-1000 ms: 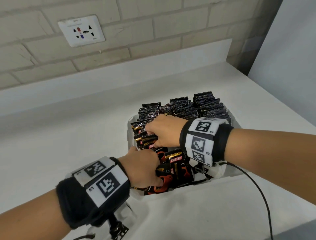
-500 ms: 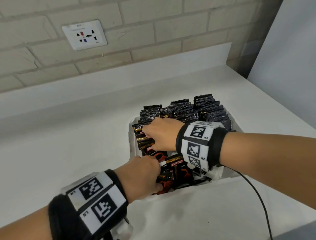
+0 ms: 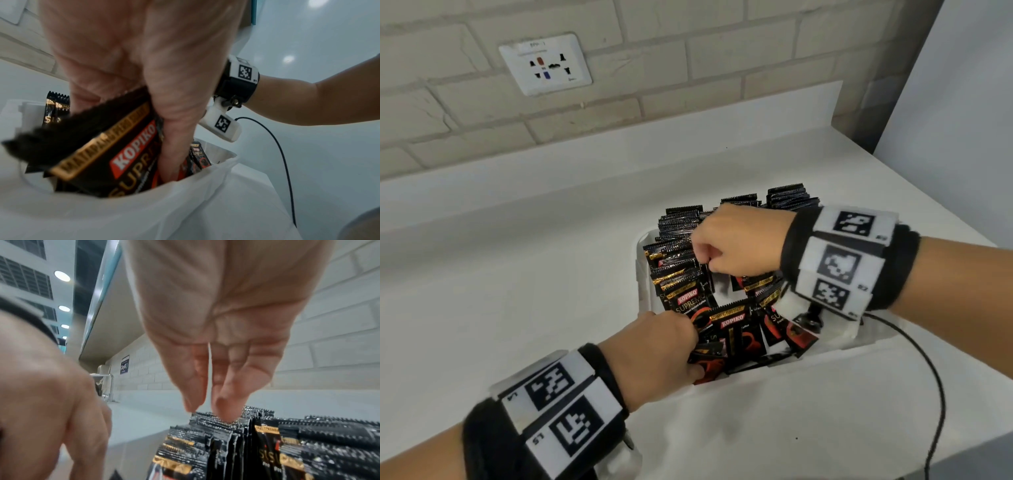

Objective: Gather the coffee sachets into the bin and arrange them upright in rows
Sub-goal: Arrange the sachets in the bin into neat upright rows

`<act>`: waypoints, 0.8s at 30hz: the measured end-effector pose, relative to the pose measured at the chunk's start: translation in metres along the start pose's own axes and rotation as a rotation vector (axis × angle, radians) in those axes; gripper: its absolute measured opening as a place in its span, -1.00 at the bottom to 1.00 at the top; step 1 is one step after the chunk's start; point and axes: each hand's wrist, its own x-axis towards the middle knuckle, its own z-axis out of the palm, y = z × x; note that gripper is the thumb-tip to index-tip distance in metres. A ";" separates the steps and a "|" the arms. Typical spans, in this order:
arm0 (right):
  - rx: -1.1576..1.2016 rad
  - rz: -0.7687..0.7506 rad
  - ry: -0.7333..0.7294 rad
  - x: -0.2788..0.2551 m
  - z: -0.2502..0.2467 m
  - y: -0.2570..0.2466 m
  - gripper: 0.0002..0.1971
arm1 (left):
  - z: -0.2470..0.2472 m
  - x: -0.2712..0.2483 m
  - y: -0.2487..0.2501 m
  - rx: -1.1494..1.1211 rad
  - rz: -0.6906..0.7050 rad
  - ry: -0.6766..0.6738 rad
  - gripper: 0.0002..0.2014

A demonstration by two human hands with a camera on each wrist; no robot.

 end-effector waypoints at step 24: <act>0.181 -0.019 -0.183 -0.029 0.040 0.004 -0.64 | 0.005 0.003 0.002 -0.266 0.008 0.110 -0.68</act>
